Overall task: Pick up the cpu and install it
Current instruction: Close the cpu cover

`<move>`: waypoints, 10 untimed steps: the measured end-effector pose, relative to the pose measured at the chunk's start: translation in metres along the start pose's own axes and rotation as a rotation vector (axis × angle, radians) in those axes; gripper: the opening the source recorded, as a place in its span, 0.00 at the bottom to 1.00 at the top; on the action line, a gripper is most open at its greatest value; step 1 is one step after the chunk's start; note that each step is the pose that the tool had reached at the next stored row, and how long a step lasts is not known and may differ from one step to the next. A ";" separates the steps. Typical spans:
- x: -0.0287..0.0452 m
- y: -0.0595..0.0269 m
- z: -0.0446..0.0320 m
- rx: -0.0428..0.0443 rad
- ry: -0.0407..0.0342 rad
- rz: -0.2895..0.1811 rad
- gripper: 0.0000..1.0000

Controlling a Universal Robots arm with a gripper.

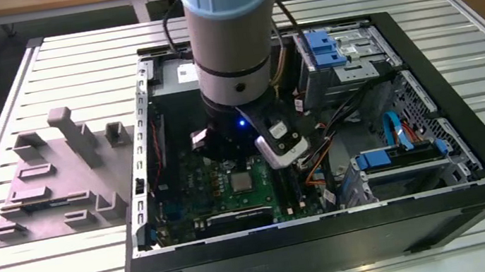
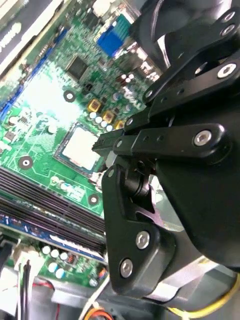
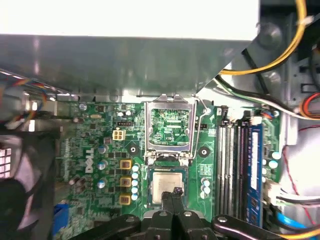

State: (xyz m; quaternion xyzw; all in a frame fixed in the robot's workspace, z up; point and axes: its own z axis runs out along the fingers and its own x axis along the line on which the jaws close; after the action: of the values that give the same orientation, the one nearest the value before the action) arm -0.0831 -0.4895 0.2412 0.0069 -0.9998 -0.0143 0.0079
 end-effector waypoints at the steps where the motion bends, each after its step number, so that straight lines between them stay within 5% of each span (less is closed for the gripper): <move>1: 0.0001 0.0002 -0.0046 0.0003 0.0001 0.000 0.11; 5: 0.0003 0.0010 -0.0167 0.0004 -0.0001 0.000 0.11; 10: 0.0003 0.0011 -0.0169 0.0014 -0.0002 -0.004 0.11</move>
State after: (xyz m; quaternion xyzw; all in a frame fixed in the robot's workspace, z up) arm -0.0831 -0.4889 0.2581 0.0086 -0.9998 -0.0136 0.0078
